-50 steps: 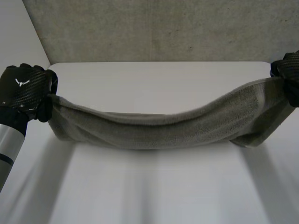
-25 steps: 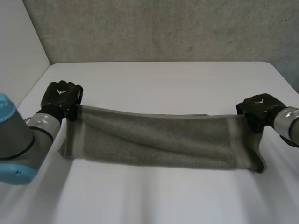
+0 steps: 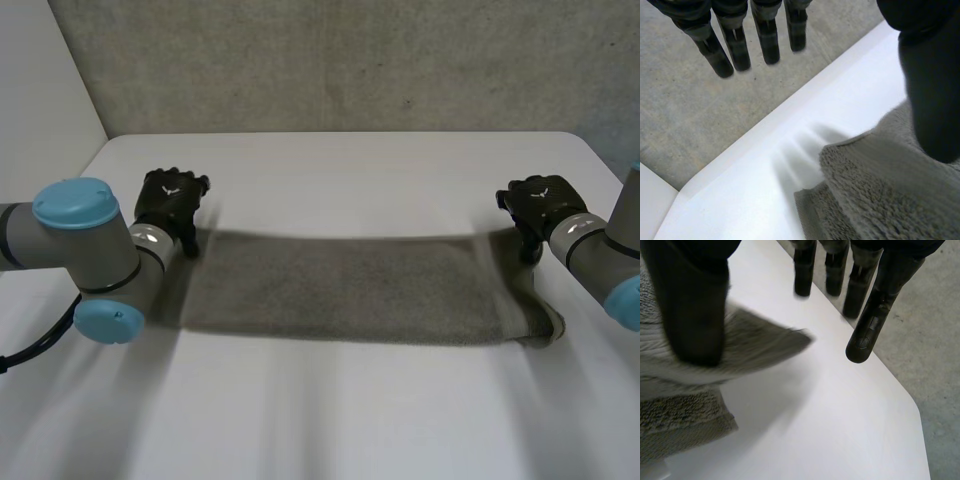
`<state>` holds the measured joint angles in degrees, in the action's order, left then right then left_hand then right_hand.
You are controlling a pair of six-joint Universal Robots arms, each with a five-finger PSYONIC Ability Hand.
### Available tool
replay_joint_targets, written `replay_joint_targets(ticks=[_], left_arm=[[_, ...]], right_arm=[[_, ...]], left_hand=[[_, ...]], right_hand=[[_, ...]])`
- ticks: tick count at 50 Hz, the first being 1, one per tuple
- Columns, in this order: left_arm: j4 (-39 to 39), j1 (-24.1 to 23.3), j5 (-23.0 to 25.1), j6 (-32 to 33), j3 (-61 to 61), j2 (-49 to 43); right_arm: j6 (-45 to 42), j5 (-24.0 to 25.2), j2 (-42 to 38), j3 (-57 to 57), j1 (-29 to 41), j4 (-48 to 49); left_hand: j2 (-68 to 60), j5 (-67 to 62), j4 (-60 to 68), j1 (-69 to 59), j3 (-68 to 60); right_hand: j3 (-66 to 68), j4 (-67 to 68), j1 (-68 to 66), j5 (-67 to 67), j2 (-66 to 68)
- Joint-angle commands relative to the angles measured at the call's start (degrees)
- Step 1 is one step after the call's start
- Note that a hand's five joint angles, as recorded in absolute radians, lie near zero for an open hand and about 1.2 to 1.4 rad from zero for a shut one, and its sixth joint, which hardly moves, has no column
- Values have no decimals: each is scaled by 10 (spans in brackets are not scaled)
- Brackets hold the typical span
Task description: Fold the towel.
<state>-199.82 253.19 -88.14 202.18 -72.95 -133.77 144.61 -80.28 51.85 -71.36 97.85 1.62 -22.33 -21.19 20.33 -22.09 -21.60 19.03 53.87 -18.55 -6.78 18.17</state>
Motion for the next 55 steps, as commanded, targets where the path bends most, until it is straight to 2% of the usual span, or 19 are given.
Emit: replay_joint_targets(ticks=[1,4,9,14,17,22,29,37,46,55], left_arm=[[17,-9,-18,23,-4,11],[20,-9,-23,21,-11,29],[20,-2,-19,18,-47,70],[18,1,-14,19,-105,127],[17,1,-14,19,-121,140],[5,2,-2,19,-184,179],[-28,-1,14,18,-224,182],[-40,-2,14,17,-229,180],[-46,0,14,17,-234,175],[-50,2,14,17,-234,170]], right_arm=[[-1,-27,1,-5,4,-5],[-2,-30,13,-13,2,-6],[-1,-27,77,-44,-6,-7],[1,-23,172,-111,-6,-20],[1,-22,196,-134,-6,-28],[6,3,266,-229,-6,-48],[31,39,308,-309,-7,-40],[54,84,303,-364,-35,-13],[59,79,230,-380,-78,59],[58,73,188,-368,-96,67]], left_hand=[[119,208,-100,117,112],[118,206,-98,115,110],[109,198,-89,107,102],[106,195,-86,104,99],[104,193,-84,102,97],[103,191,-83,100,95],[101,190,-81,99,94],[101,190,-81,99,94],[99,188,-79,97,92],[99,188,-79,97,92]], right_hand=[[-90,-439,85,68,-82],[-90,-439,85,68,-82],[-90,-439,85,68,-82],[-90,-439,85,68,-82],[-90,-439,85,68,-82],[-58,-406,53,36,-49],[26,-322,-31,-49,35],[55,-293,-60,-78,64],[65,-283,-70,-88,74],[77,-271,-82,-100,86]])
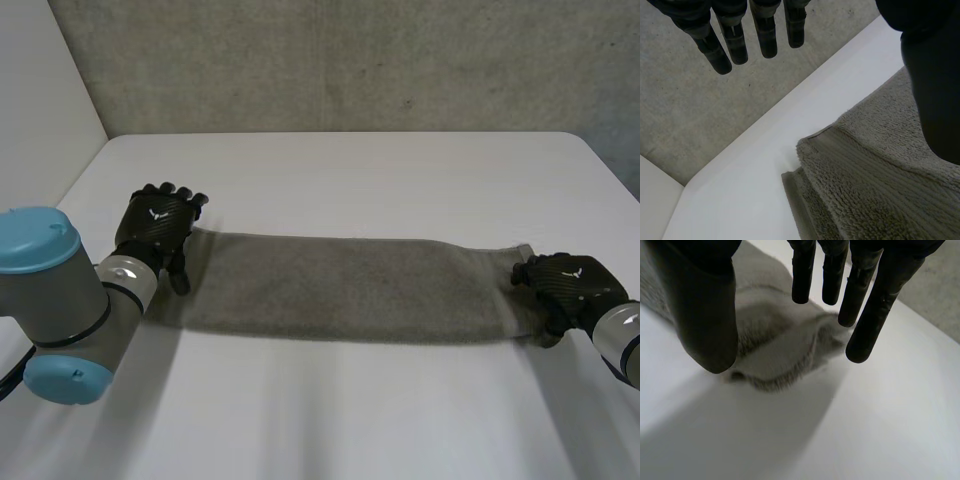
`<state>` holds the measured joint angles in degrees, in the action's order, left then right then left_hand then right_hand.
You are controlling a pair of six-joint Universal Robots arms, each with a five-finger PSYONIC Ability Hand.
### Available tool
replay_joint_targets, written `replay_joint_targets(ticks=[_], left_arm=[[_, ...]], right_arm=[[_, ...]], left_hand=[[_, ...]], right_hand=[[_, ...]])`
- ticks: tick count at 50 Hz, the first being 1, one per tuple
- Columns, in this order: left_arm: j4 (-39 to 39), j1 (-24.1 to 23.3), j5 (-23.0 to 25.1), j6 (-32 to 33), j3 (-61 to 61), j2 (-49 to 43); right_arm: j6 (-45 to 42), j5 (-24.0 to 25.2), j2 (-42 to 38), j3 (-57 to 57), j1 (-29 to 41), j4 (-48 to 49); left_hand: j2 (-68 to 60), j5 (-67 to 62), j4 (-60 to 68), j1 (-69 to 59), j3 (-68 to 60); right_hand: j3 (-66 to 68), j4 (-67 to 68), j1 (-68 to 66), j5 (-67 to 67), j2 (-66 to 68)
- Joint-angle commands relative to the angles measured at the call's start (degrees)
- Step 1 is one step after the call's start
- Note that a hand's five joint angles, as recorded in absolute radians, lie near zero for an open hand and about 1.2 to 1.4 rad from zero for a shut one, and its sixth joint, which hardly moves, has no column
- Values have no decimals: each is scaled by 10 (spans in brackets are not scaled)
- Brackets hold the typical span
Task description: Fold the towel.
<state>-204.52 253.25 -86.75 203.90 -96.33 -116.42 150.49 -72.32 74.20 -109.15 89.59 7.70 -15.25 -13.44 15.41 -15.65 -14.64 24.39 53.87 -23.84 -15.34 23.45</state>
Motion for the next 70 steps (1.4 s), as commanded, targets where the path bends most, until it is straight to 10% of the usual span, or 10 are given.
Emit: replay_joint_targets(ticks=[1,7,30,46,61,66,70], left_arm=[[-3,1,0,0,0,-4],[-3,1,0,1,-2,-4],[-1,0,-2,0,-8,12],[-2,-1,-4,-1,-10,25],[-3,-7,-3,-1,-11,24],[-3,-13,-4,-1,-6,24],[-3,-39,-3,-1,0,25]], right_arm=[[-1,-12,-42,11,-13,7],[-1,-62,-38,18,-20,25],[-215,-108,21,116,-129,42],[-208,-109,-57,279,341,43],[-233,-102,-180,278,453,40],[-218,-104,-161,272,444,42],[-186,-102,-123,260,443,42]], left_hand=[[28,110,-30,33,22],[28,110,-30,33,22],[28,110,-30,33,22],[28,110,-30,33,22],[28,110,-30,33,22],[28,110,-30,33,22],[28,110,-30,33,22]], right_hand=[[67,-228,-72,-57,76],[555,261,-561,-546,565],[556,261,-562,-547,565],[556,261,-562,-547,565],[556,261,-562,-547,565],[-103,-398,98,113,-94],[-144,-439,138,153,-135]])
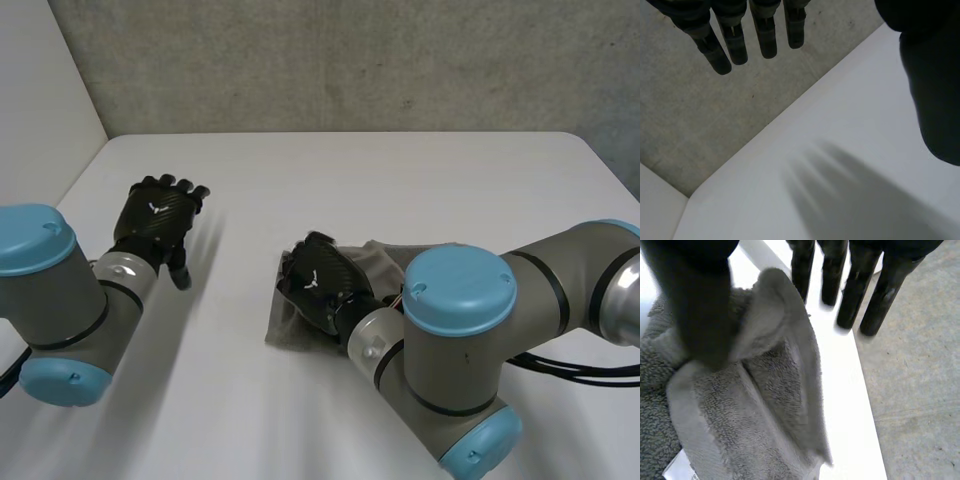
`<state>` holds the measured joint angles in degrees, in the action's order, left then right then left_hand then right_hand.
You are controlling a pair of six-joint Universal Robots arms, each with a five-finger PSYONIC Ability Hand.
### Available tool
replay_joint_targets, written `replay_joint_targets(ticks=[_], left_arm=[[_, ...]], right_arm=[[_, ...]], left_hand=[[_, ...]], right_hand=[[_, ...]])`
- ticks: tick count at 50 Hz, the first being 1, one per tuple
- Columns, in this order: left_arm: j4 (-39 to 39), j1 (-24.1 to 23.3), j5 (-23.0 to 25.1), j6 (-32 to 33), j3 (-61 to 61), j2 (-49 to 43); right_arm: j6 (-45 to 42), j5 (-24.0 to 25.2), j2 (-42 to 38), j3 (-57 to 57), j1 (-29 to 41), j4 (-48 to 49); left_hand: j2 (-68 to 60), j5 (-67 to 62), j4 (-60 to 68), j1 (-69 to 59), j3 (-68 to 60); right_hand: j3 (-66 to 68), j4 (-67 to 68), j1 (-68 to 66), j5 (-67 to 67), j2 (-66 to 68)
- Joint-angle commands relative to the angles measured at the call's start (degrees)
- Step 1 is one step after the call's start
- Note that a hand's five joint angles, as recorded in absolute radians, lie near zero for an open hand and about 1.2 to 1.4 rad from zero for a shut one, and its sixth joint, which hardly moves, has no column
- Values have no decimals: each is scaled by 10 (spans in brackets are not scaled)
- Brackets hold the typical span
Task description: Fold the towel.
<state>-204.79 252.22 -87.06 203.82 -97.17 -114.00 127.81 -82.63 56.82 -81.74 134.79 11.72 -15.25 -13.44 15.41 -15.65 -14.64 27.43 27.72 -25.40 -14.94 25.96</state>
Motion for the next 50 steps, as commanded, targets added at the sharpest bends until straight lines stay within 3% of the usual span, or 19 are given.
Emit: replay_joint_targets(ticks=[1,5,10,13,18,29,41,50], left_arm=[[-1,-38,0,0,12,2],[-2,-55,0,-2,21,8],[-3,-116,-1,-39,46,11],[-3,-133,-1,-50,52,11],[3,-204,0,-84,69,11],[6,-283,0,-90,117,-54],[62,-292,-4,-88,212,-163],[81,-274,-7,-91,265,-209]], right_arm=[[72,4,72,-21,-11,1],[147,10,115,-33,-34,2],[255,4,183,-70,-125,-3],[263,3,197,-85,-144,-7],[264,8,228,-166,-233,-21],[262,16,222,-266,-269,-18],[262,19,199,-287,-262,-13],[257,16,163,-285,-260,-6]], left_hand=[[28,110,-30,33,22],[28,110,-30,33,22],[28,110,-30,33,22],[28,110,-30,33,22],[28,110,-30,33,22],[27,109,-28,31,21],[17,99,-18,21,11],[15,97,-17,19,9]], right_hand=[[-174,-177,154,149,-160],[-174,-177,154,149,-160],[-174,-177,154,149,-160],[-174,-177,154,149,-160],[-174,-177,154,149,-160],[-154,-156,133,129,-139],[-98,-101,78,73,-83],[-16,-18,-5,-9,-1]])
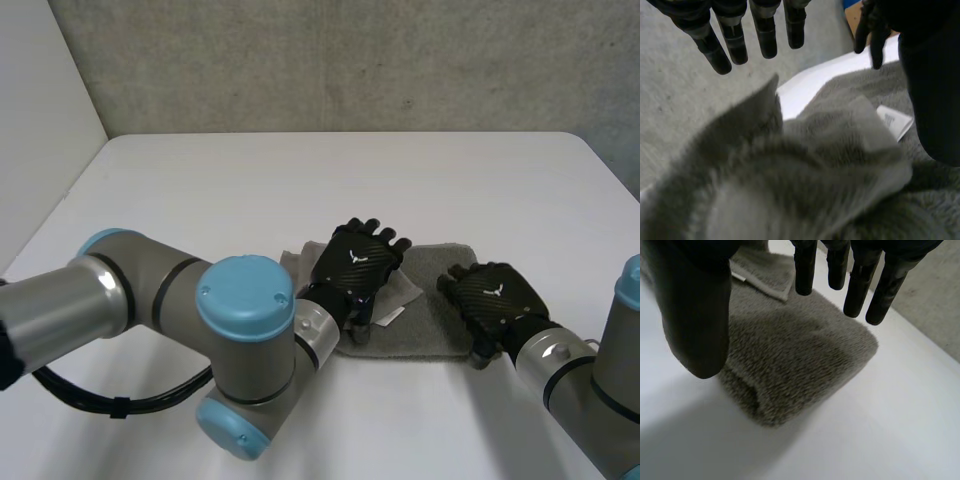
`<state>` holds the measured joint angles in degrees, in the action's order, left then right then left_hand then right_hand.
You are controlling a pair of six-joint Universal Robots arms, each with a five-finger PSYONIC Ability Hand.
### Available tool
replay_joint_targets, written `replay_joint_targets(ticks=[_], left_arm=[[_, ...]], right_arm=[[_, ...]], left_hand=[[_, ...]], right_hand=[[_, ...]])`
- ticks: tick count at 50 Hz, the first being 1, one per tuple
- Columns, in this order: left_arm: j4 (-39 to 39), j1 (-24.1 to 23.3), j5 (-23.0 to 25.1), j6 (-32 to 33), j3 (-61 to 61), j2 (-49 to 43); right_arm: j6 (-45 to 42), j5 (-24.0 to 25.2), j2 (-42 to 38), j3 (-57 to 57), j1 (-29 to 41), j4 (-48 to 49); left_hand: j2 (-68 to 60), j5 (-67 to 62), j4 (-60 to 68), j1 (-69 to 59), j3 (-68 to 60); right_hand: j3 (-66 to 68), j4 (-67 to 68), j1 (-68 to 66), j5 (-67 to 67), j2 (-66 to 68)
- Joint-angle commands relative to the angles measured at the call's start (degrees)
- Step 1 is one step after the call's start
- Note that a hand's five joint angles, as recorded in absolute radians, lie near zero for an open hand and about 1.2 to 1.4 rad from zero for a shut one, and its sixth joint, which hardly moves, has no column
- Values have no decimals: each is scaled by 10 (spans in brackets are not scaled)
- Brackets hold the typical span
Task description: Fold the towel.
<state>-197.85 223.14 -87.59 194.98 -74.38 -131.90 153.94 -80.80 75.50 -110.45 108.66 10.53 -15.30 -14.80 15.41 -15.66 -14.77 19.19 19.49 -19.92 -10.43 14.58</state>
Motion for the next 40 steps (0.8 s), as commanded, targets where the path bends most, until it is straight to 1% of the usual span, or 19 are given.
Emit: replay_joint_targets(ticks=[1,3,9,11,12,14,15,16,17,19,22,25,32,37,40], left_arm=[[12,17,-2,-2,37,-30],[12,30,-2,-3,43,-36],[14,43,-4,0,43,-42],[16,53,-27,0,43,-46],[16,53,-28,0,43,-46],[15,63,-68,1,47,-46],[15,63,-68,1,47,-46],[16,69,-85,1,50,-46],[16,69,-86,1,50,-46],[18,78,-108,4,54,-46],[18,80,-121,5,53,-46],[16,80,-123,4,52,-45],[15,81,-148,4,51,-45],[15,79,-149,4,46,-42],[14,78,-149,4,47,-38]], right_arm=[[-4,-2,-24,2,2,6],[-6,-7,-26,4,-1,9],[-6,-10,-32,5,-4,12],[-7,-12,-33,6,-4,12],[-7,-12,-33,6,-4,12],[-7,-14,-33,6,-3,17],[-7,-14,-33,6,-3,17],[-7,-16,-33,6,-3,20],[-7,-16,-33,6,-3,20],[-7,-24,-33,5,-1,25],[-9,-33,-34,6,1,26],[-14,-36,-33,6,1,27],[-25,-38,-33,1,2,41],[-25,-38,-34,-1,2,43],[-26,-46,-33,0,2,44]], left_hand=[[16,111,-17,19,10],[16,111,-17,19,10],[16,111,-17,19,10],[12,107,-13,16,7],[12,107,-13,16,7],[5,100,-7,9,0],[5,100,-7,9,0],[5,100,-7,9,0],[5,100,-7,9,0],[5,100,-7,9,0],[5,100,-7,9,0],[5,100,-7,9,0],[5,100,-7,9,0],[5,100,-7,9,0],[5,100,-7,9,0]], right_hand=[[67,64,-60,-55,113],[97,94,-90,-85,143],[101,98,-93,-88,147],[134,131,-127,-122,180],[134,131,-127,-122,180],[159,157,-152,-147,206],[160,157,-152,-147,206],[168,165,-161,-156,214],[168,165,-161,-156,214],[173,170,-166,-161,219],[190,187,-182,-177,236],[208,205,-201,-196,254],[329,326,-322,-317,375],[341,338,-334,-329,387],[375,372,-367,-362,421]])
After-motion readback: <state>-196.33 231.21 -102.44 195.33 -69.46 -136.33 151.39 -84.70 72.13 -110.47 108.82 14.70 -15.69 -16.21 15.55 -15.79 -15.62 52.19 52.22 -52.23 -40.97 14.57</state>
